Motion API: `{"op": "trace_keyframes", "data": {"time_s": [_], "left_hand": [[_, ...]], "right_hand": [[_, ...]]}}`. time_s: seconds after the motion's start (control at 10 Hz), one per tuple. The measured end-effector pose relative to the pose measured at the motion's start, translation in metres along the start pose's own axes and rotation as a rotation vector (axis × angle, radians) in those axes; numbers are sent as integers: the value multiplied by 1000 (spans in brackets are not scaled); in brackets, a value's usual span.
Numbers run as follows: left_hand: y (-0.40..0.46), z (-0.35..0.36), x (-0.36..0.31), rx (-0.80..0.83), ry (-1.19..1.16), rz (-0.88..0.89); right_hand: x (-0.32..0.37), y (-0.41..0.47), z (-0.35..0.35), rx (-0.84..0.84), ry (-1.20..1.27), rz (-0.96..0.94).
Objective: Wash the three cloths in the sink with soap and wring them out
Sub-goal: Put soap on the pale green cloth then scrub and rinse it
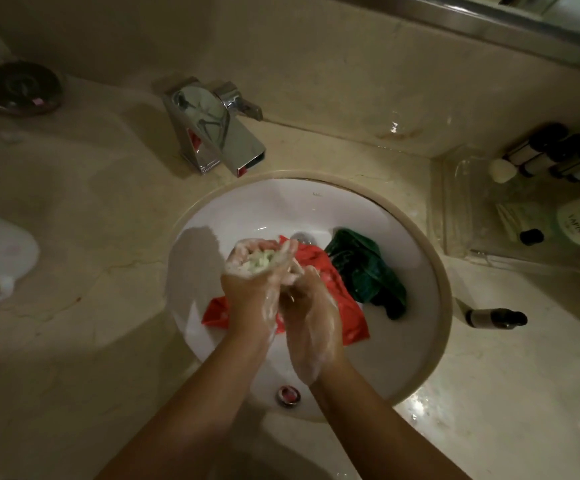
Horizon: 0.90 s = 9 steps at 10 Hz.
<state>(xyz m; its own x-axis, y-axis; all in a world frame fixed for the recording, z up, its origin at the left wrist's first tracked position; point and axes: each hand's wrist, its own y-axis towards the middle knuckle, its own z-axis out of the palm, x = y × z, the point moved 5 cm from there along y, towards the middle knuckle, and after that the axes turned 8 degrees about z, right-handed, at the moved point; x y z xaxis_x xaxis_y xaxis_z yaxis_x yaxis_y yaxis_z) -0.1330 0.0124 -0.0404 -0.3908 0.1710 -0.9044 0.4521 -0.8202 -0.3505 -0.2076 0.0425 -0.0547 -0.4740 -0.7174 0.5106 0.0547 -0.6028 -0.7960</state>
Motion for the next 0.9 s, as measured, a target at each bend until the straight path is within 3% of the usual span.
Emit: {"op": "trace_keyframes", "data": {"time_s": [0.1,0.3,0.4,0.5,0.6,0.7,0.8,0.9], "left_hand": [[-1,-1,-5,-63,143,141],[-12,15,-26,-49,182,261],[-6,20,-26,-17,124,239],[5,20,-13,-74,43,6],[22,1,34,-70,664,-382],[16,-9,71,-515,-290,-695],[18,3,70,-106,-177,-683],[12,-1,66,106,-52,-678]], "right_hand": [[6,3,-7,-48,125,-61],[13,16,0,-52,-141,-14],[16,18,-1,-153,-158,-31],[22,30,-5,-392,-230,-169],[37,34,-4,-453,-703,-566],[45,24,13,-382,-1147,-980],[55,27,5,-489,-1279,-1049],[67,21,-13,-538,-1017,-889]]}}
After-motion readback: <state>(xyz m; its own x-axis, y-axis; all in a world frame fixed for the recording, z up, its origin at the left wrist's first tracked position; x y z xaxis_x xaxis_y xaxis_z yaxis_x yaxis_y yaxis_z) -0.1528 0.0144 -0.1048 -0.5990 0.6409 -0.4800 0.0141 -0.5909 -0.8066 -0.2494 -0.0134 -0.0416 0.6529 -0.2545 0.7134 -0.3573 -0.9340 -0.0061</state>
